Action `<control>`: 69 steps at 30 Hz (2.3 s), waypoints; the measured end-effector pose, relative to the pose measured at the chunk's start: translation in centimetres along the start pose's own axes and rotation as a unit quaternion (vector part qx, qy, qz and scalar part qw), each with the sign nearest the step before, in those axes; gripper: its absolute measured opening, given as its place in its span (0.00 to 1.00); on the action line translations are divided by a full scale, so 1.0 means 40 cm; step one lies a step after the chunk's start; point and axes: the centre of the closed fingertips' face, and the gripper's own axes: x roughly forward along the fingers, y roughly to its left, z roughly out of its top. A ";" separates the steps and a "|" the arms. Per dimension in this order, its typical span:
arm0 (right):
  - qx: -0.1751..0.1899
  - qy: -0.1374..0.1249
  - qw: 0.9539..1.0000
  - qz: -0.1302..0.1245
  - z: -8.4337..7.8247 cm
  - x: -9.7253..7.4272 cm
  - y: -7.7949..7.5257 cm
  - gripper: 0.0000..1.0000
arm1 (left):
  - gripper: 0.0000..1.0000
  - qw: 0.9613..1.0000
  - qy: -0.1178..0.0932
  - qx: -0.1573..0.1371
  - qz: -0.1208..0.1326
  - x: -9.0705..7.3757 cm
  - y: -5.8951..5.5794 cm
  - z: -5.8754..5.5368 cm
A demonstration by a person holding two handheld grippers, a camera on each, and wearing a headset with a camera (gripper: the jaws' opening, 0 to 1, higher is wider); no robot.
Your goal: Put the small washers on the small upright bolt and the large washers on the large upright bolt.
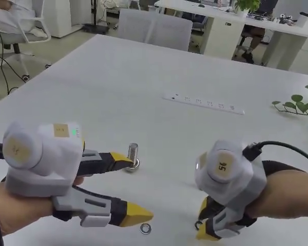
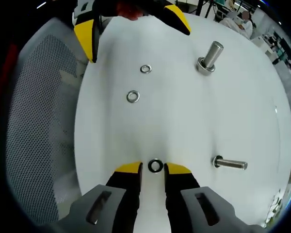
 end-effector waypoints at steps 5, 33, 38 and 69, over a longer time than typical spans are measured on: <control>-0.004 0.003 1.000 -0.001 -0.001 0.000 -0.001 0.16 | 0.65 1.000 -0.001 0.000 0.000 -0.002 -0.003 0.001; 0.020 0.005 1.000 0.004 -0.023 -0.020 -0.010 0.13 | 0.64 1.000 0.001 0.001 -0.002 -0.005 -0.005 0.000; 0.030 0.002 1.000 -0.001 -0.036 -0.042 -0.022 0.13 | 0.63 1.000 0.001 0.001 -0.003 -0.004 -0.005 -0.001; 0.053 -0.003 0.998 -0.035 -0.075 -0.147 -0.095 0.13 | 0.63 1.000 0.004 0.002 -0.004 -0.002 -0.011 -0.005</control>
